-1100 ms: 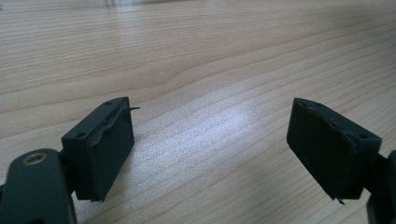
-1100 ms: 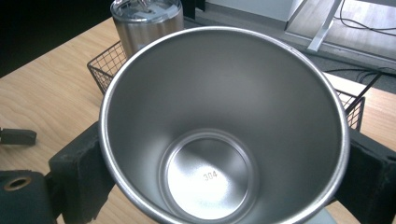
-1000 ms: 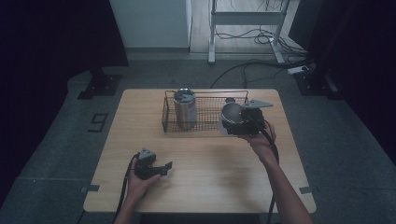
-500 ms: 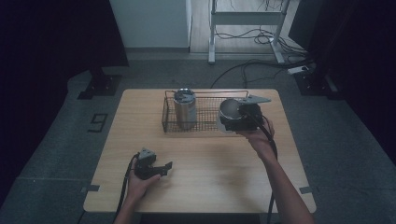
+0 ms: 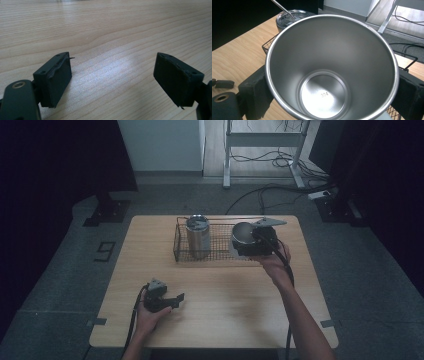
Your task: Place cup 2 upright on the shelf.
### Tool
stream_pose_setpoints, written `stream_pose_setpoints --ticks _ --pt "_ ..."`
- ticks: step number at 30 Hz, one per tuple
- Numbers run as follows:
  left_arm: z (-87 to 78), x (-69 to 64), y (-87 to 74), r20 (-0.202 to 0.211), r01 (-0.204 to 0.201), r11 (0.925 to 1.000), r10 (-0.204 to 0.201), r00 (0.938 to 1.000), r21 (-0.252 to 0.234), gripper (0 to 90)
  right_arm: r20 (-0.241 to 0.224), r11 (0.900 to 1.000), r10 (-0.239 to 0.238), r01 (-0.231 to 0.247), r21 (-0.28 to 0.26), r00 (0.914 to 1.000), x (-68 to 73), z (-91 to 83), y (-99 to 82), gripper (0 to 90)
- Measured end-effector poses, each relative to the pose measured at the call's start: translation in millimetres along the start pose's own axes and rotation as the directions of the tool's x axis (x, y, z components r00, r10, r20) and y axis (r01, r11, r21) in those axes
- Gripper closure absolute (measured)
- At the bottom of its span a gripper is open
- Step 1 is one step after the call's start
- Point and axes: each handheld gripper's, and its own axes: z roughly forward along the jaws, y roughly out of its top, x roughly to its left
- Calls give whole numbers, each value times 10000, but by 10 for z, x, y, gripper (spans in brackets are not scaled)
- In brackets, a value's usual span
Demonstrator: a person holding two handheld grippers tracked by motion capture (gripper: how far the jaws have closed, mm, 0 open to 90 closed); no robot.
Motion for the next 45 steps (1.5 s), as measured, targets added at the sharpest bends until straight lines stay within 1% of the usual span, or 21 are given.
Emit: stream_pose_setpoints --ticks 9,20,24,35,38,45 --pt "4 9 1 27 79 10000 -79 10000 46 152 -12 9999 163 -163 50 9999 -37 78 15 69" --pt "5 6 2 3 37 10000 -37 10000 67 152 98 9996 219 -220 151 9997 -92 134 65 69" --pt "5 4 1 26 40 10000 -40 10000 78 152 194 9991 309 -314 272 9993 -141 192 69 69" --pt "6 7 1 47 71 9999 -71 10000 78 152 494 9976 342 -371 593 9982 -349 418 83 70" --pt "6 6 1 51 66 10000 -66 10000 73 152 547 9965 465 -502 672 9974 -411 481 72 69" --pt "5 6 0 60 40 10000 -40 10000 88 152 656 9958 440 -490 769 9969 -478 613 68 69"
